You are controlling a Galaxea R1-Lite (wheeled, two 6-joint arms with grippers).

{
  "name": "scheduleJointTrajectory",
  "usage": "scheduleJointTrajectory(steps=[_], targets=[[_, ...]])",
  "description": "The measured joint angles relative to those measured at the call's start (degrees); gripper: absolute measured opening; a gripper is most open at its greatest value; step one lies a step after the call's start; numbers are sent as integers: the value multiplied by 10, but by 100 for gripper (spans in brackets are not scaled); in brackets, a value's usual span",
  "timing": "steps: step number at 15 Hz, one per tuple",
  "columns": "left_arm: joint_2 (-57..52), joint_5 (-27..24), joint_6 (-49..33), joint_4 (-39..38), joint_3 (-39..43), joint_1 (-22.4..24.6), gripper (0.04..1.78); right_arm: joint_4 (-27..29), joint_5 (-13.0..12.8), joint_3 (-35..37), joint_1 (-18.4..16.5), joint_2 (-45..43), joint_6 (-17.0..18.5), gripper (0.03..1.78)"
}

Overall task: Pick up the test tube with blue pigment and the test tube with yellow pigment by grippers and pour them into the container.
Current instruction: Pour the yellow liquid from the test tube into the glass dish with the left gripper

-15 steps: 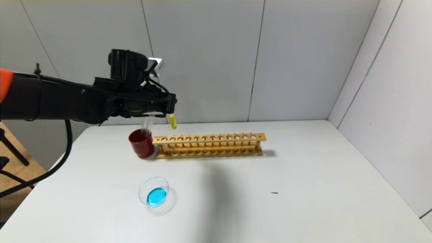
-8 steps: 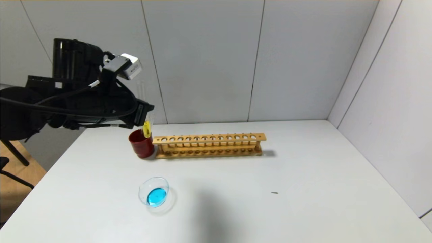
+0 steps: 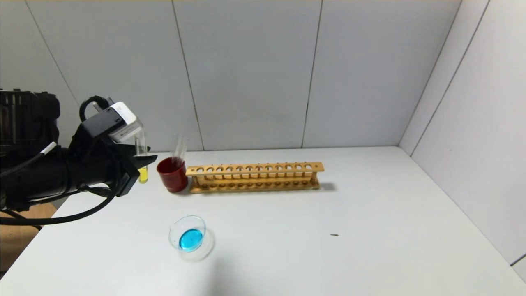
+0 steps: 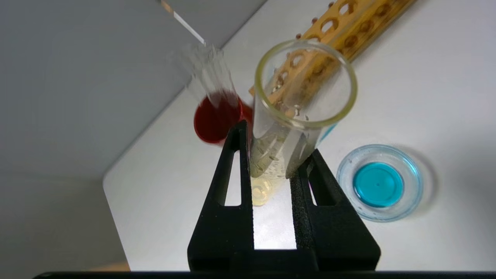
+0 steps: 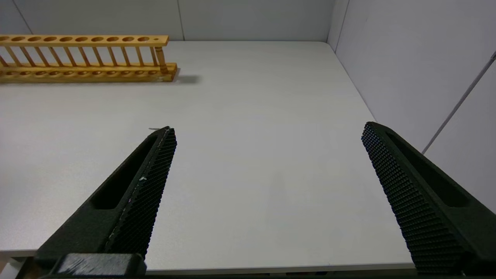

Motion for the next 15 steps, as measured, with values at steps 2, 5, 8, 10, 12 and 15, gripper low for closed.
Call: scheduleJointTrajectory(steps=[2,5,8,10,12,15], targets=[[-1,-89,48,-64,26,28,32,0,0,0,0,0,0,175],[11,-158,152,-99,49,49,32,0,0,0,0,0,0,175],[21,-159,245,-100,84,52,32,0,0,0,0,0,0,175],[22,-157,304,-100,107,54,32,0,0,0,0,0,0,175],[24,-157,362,-100,121,60,32,0,0,0,0,0,0,175],[32,-159,474,-100,138,79,32,0,0,0,0,0,0,175]])
